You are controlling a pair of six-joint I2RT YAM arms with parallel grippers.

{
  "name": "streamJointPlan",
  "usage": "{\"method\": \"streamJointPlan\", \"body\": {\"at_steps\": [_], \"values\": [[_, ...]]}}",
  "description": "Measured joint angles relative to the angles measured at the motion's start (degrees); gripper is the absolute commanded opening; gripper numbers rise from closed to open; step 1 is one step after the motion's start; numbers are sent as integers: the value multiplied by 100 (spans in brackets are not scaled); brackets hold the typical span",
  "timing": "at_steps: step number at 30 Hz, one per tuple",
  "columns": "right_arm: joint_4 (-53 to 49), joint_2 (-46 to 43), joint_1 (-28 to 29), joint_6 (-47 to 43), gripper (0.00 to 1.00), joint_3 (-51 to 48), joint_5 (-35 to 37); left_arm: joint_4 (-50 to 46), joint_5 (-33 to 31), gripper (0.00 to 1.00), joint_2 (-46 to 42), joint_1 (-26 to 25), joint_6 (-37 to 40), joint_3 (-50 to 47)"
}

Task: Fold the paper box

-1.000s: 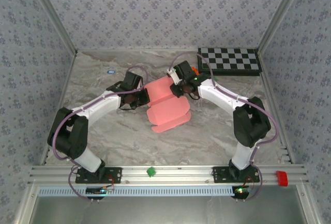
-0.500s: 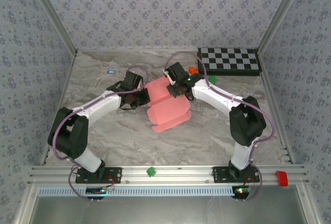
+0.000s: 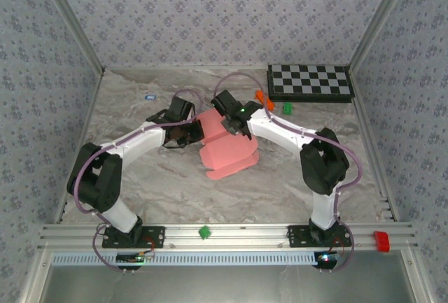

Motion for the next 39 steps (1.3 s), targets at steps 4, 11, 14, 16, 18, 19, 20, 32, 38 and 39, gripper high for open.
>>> {"method": "streamJointPlan", "body": {"at_steps": [4,11,14,16,18,19,20,32,38,39], "values": [[-83,55,31,37,22,52,210,37,37,0,4,-2,2,11],[-256,249,96,162,24,232,579,61,57,0,4,-13,0,11],[-313,319,122,240,24,291,693,63,57,0,7,-13,0,11],[-361,356,138,310,23,334,743,63,59,0,9,-15,0,11],[-409,378,151,367,21,367,791,68,59,0,9,-13,0,11],[-433,387,157,409,20,389,811,74,63,0,9,-15,0,11],[-457,402,168,459,19,411,841,74,79,0,9,-15,-2,11],[-640,586,195,922,15,638,973,79,144,0,9,-15,-44,11],[-647,597,192,940,20,649,905,70,136,0,9,-13,-46,11],[-647,597,192,935,21,649,879,66,120,0,9,-13,-46,11]]}}
